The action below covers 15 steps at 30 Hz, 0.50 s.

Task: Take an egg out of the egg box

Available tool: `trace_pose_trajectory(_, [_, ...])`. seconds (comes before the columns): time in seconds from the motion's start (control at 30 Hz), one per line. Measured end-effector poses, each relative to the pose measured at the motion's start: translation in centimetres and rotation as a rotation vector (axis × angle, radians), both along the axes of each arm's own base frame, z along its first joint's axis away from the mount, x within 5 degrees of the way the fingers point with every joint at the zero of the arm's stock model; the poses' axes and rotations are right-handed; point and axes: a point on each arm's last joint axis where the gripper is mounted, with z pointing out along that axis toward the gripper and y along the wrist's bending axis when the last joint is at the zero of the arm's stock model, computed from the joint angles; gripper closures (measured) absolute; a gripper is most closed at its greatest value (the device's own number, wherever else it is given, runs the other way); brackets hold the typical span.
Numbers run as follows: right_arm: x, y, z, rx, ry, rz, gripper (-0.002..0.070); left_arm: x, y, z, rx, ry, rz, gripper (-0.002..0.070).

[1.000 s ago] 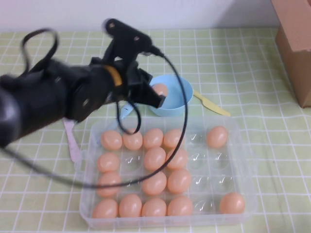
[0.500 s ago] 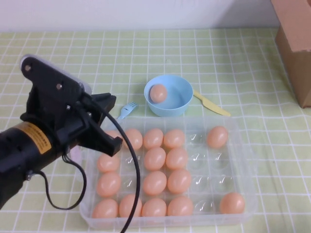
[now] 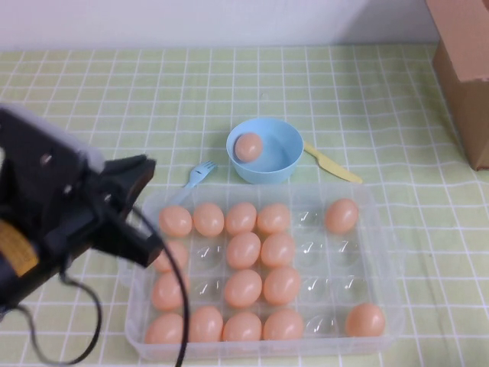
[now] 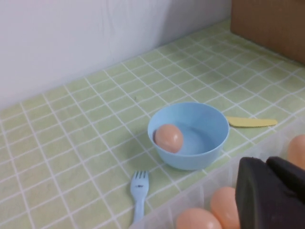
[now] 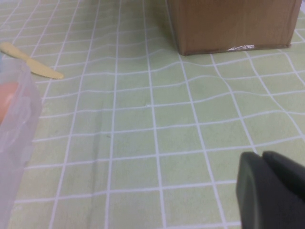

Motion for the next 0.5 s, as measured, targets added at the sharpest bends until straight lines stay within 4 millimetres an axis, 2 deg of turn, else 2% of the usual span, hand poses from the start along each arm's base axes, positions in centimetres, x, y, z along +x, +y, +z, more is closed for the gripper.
trace_pose_trajectory(0.2, [0.0,0.0,0.0,0.0,0.0,0.0,0.0694,-3.9,3.7,-2.6,-0.024,-0.038,0.065,0.0678])
trace_pose_trajectory(0.33, [0.0,0.0,0.0,0.0,0.0,0.0,0.0694,-6.8,6.8,-4.9,-0.071,-0.079,0.179,0.0678])
trace_pose_trajectory(0.5, [0.0,0.0,0.0,0.0,0.0,0.0,0.0694,-9.3,9.2,-7.6,-0.106,-0.153,0.329,0.0678])
